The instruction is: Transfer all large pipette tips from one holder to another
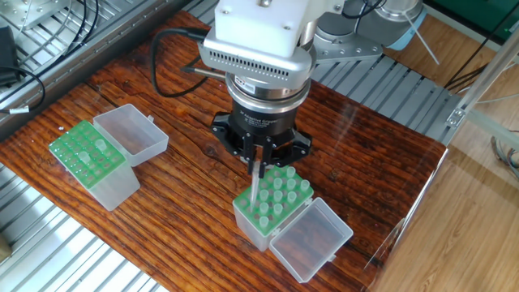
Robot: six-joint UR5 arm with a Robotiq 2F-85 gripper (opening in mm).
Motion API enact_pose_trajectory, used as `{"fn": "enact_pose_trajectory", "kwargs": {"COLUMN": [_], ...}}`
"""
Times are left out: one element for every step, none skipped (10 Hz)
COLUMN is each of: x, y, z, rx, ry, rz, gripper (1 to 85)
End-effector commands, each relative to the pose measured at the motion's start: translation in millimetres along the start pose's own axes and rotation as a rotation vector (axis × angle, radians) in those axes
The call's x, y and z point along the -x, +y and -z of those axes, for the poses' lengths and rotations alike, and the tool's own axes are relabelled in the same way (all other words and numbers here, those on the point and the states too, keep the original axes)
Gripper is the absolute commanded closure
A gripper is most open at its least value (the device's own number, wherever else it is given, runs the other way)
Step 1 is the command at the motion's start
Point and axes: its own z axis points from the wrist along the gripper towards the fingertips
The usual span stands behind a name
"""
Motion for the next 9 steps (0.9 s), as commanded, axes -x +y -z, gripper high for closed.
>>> {"fn": "enact_pose_trajectory", "kwargs": {"x": [2.8,2.2,0.9,-2.5,-3.4,-3.8,-3.7,-3.5,-3.8], "y": [2.4,2.6,3.6,4.9,4.8,5.0,6.3,6.6,6.1], "z": [-1.6,-1.8,-1.8,-1.6,-1.6,-1.6,-1.6,-1.5,-1.2], "rx": [0.014,0.015,0.019,0.025,0.024,0.025,0.03,0.031,0.03], "ry": [-0.002,0.001,0.006,0.019,0.022,0.024,0.023,0.023,0.023], "rz": [0.008,0.011,0.017,0.024,0.028,0.032,0.036,0.036,0.038], "gripper": [75.7,74.3,71.0,62.7,61.7,60.3,56.7,56.0,56.0]}}
